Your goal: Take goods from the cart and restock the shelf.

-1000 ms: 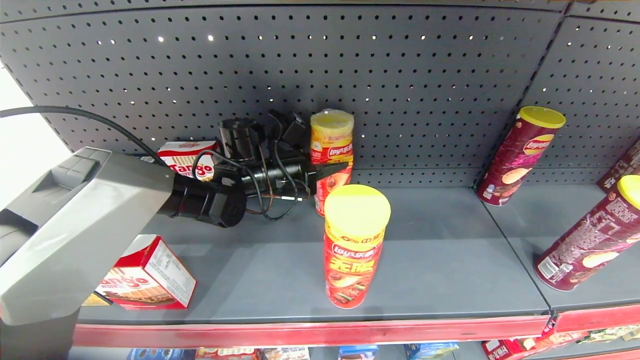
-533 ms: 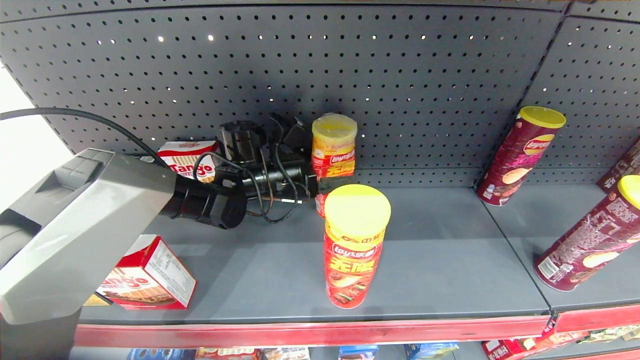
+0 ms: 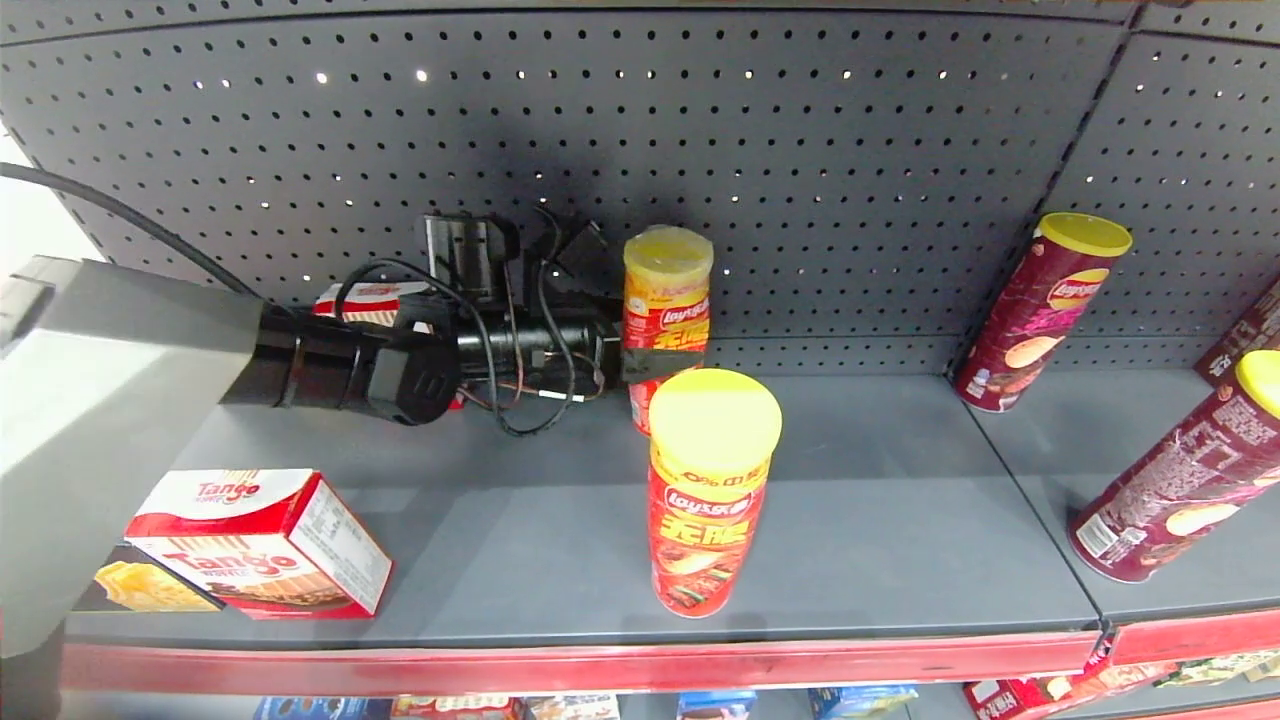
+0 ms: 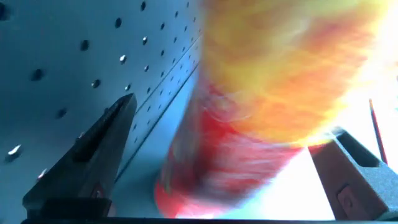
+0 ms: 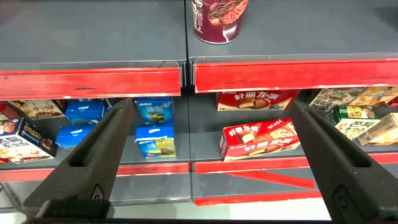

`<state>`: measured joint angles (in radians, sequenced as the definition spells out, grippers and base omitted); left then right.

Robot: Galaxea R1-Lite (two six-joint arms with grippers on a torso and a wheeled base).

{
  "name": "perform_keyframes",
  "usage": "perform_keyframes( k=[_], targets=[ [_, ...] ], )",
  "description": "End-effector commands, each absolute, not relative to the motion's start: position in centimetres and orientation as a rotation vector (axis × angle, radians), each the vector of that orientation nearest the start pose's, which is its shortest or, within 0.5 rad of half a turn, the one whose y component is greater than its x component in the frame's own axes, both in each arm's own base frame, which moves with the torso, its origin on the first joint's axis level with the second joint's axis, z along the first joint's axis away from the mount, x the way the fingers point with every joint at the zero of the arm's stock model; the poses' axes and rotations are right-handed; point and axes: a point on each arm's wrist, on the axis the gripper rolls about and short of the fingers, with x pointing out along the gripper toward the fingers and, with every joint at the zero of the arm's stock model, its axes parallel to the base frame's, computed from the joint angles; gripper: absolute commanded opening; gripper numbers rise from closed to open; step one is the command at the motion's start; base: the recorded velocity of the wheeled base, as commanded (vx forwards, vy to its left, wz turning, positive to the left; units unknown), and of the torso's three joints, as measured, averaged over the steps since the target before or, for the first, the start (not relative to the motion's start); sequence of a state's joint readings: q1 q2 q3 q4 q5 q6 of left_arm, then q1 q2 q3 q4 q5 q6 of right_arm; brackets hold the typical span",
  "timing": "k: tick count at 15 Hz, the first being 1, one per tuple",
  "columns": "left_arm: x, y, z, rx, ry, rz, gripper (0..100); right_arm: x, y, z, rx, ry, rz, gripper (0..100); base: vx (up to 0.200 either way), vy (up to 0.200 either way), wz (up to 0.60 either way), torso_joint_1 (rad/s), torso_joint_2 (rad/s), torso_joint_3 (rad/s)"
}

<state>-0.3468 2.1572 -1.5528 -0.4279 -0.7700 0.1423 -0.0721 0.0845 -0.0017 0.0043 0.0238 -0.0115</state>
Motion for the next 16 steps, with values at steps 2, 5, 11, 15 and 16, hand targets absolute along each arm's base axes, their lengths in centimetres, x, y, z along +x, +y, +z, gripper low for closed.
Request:
perform_keyframes(
  k=[2,5,11,15,16],
  targets=[
    [40.0,-16.1,22.2,0.14,0.103,-1.024,100,-1.6,0.2,7.7,-0.008,0.089,-0.047,100,0.0,0.0,0.0,0.0,0.0,0.0],
    [39.4,-16.1,23.1,0.196,0.086,-0.953,100,-1.6,0.2,7.7,-0.008,0.089,-0.047,100,0.0,0.0,0.0,0.0,0.0,0.0],
    [37.2,-15.5,23.0,0.321,0.125,-0.844,100,-1.6,0.2,7.7,-0.008,0.089,-0.047,100,0.0,0.0,0.0,0.0,0.0,0.0],
    [36.2,-14.8,21.8,0.396,0.166,-0.779,100,-1.6,0.2,7.7,-0.008,0.089,-0.047,100,0.0,0.0,0.0,0.0,0.0,0.0],
    [36.2,-14.8,21.7,0.408,0.173,-0.745,100,-1.6,0.2,7.7,-0.008,0.089,-0.047,100,0.0,0.0,0.0,0.0,0.0,0.0]
  ],
)
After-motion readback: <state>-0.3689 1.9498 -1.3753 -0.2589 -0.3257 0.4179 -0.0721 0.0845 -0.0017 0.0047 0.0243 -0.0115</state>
